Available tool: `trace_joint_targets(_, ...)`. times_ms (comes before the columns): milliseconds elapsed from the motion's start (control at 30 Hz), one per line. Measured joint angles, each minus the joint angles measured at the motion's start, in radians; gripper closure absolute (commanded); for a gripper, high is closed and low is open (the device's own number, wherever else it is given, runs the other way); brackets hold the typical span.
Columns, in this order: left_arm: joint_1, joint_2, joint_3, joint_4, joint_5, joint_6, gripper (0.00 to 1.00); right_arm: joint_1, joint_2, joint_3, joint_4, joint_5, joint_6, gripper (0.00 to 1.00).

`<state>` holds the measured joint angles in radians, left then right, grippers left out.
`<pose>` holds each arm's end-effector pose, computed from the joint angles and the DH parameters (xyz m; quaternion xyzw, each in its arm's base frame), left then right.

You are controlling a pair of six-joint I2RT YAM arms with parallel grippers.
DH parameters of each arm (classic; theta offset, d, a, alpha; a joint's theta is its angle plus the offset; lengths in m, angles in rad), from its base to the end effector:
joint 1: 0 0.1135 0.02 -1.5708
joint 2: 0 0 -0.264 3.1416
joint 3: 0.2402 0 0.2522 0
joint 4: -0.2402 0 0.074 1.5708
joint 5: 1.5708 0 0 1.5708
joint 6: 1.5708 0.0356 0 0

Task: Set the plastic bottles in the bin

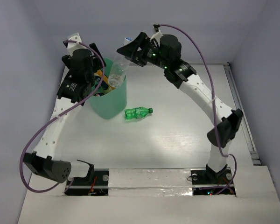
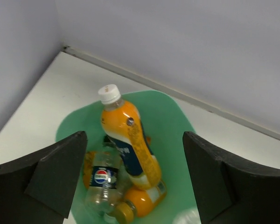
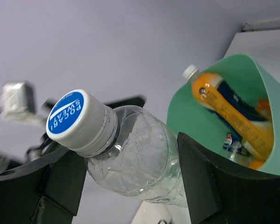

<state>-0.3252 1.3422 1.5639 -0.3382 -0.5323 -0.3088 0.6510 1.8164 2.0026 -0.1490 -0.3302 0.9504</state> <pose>0.2805 -0.0755 0.4709 -0.1689 0.7222 -0.0132 0.6706 0.3282 0.2645 0.4779 -0.0150 0.6944 0.5893 0.4127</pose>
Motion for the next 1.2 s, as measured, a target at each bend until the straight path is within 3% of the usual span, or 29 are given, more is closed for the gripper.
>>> trace_joint_targets(133, 0.0, -0.082, 0.0, -0.027, 0.086, -0.05, 0.3, 0.035, 0.166, 0.219, -0.033, 0.084, -0.002, 0.35)
trace_joint_targets(267, 0.0, -0.167, 0.0, -0.032, 0.168, -0.086, 0.41, 0.065, 0.306, 0.428, -0.118, 0.149, -0.048, 0.2)
trace_joint_targets(400, 0.0, -0.226, 0.001, -0.034, 0.238, -0.102, 0.46, 0.077, 0.337, 0.448, -0.177, 0.168, -0.072, 0.07)
trace_joint_targets(633, -0.037, -0.232, 0.01, -0.042, 0.333, -0.108, 0.52, 0.077, 0.333, 0.48, -0.245, 0.197, -0.133, 0.0)
trace_joint_targets(667, -0.072, -0.224, 0.013, -0.047, 0.322, -0.1, 0.53, 0.073, 0.324, 0.48, -0.252, 0.2, -0.142, 0.03)
trace_joint_targets(733, -0.176, -0.206, 0.021, -0.048, 0.272, -0.066, 0.56, 0.061, 0.288, 0.461, -0.27, 0.2, -0.156, 0.26)
trace_joint_targets(767, -0.238, -0.196, 0.023, -0.048, 0.252, -0.046, 0.62, 0.051, 0.246, 0.415, -0.264, 0.2, -0.167, 0.45)
trace_joint_targets(800, -0.275, -0.189, 0.024, -0.048, 0.231, -0.024, 0.68, 0.038, 0.188, 0.345, -0.257, 0.2, -0.176, 0.83)
trace_joint_targets(833, -0.357, -0.167, 0.024, -0.048, 0.217, -0.003, 0.74, 0.021, 0.118, 0.266, -0.256, 0.198, -0.189, 0.93)
trace_joint_targets(867, -0.409, -0.148, 0.02, -0.045, 0.208, 0.015, 0.87, 0.003, 0.058, 0.203, -0.256, 0.2, -0.193, 0.98)
trace_joint_targets(967, -0.504, -0.106, -0.034, -0.017, 0.211, 0.064, 1.0, -0.068, -0.193, -0.068, -0.222, 0.219, -0.239, 1.0)
trace_joint_targets(1133, -0.583, -0.014, -0.155, 0.006, 0.246, 0.142, 1.0, -0.134, -0.566, -0.487, -0.17, 0.278, -0.28, 0.99)
trace_joint_targets(1167, -0.589, 0.013, -0.175, 0.012, 0.256, 0.158, 0.9, -0.154, -0.644, -0.579, -0.159, 0.281, -0.282, 0.98)
trace_joint_targets(1200, -0.594, 0.04, -0.195, 0.016, 0.266, 0.176, 0.79, -0.169, -0.698, -0.647, -0.164, 0.286, -0.281, 0.89)
